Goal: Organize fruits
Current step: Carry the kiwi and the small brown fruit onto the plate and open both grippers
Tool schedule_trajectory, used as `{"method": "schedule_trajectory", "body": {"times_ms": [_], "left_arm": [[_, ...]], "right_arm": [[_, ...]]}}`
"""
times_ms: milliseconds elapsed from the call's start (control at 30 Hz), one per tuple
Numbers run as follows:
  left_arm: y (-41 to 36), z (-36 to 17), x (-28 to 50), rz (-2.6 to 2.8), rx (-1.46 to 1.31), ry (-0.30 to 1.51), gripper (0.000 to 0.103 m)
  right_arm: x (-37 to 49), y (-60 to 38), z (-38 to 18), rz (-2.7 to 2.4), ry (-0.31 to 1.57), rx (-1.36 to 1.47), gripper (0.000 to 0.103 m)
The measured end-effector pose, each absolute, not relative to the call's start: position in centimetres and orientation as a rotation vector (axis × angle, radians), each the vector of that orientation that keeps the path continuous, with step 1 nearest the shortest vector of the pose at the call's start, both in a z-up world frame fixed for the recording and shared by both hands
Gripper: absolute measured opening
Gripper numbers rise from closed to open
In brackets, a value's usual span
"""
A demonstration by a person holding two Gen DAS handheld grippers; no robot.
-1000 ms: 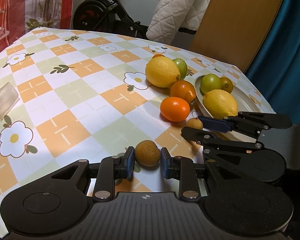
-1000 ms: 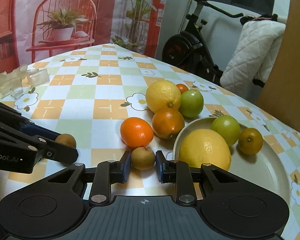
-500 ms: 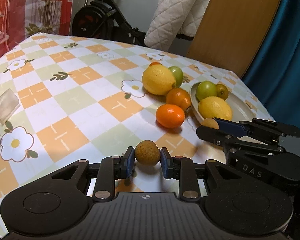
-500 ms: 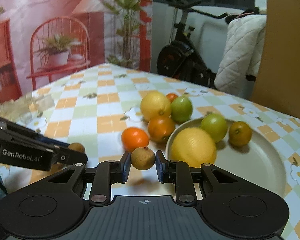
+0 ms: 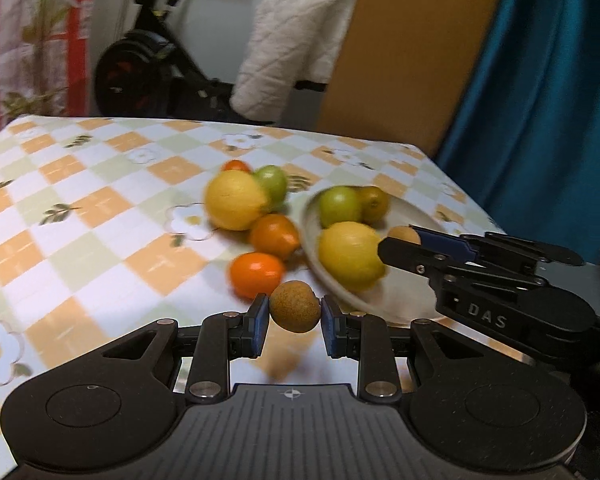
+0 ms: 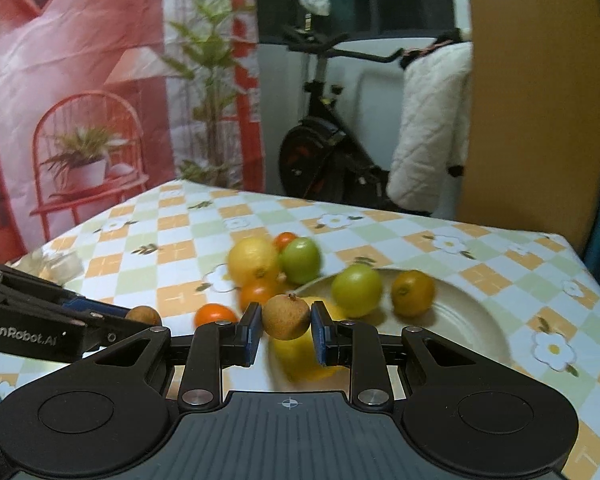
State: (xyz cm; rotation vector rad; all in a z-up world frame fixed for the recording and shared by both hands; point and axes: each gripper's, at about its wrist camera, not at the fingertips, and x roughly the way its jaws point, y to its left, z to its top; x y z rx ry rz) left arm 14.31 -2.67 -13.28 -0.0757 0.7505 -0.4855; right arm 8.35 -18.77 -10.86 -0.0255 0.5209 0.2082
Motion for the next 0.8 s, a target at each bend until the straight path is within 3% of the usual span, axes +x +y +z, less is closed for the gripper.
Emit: {"method": "schedule_trajectory", "body": {"times_ms": [800], "left_arm": [[-9.4, -15.4, 18.5, -0.614, -0.080, 0.843, 0.029]], "right_arm": [[7.9, -24.0, -14.3, 0.102, 0.606, 0.048, 0.024]]}}
